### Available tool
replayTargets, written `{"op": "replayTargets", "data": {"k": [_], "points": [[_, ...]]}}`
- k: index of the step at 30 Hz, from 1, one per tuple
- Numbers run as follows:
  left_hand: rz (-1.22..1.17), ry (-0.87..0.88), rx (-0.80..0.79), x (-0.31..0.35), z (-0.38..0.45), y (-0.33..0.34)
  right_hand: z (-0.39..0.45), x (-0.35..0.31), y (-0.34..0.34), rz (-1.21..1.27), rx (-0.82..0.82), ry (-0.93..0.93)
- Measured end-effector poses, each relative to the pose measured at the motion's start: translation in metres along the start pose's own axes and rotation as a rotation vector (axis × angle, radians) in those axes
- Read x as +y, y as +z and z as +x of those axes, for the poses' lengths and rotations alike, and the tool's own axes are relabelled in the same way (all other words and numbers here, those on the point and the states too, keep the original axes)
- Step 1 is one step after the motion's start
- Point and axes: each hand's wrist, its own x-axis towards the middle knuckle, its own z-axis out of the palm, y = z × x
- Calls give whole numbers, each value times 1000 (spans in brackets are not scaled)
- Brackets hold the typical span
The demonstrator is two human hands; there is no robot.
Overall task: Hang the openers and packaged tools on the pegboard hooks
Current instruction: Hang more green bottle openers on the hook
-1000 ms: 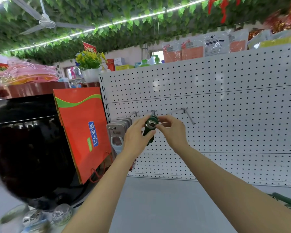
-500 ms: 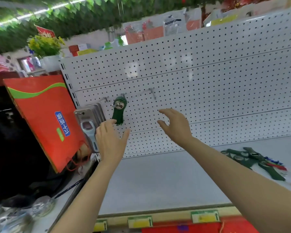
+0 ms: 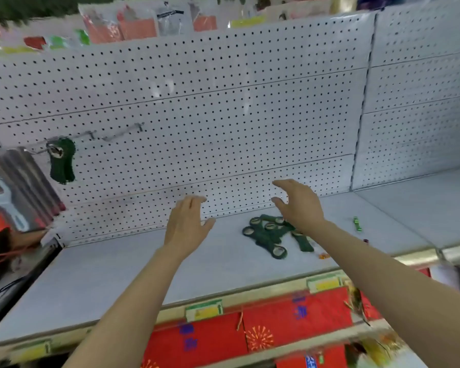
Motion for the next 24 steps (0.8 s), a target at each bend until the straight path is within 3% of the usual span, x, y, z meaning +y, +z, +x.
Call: {"op": "replayTargets", "data": {"k": [11,24], "points": [[67,-132,-381,65,35,126,-19,133,-14,-55,-42,144],[97,-515,-576,74,104,236,15,215,42,-61,-208,152]]}}
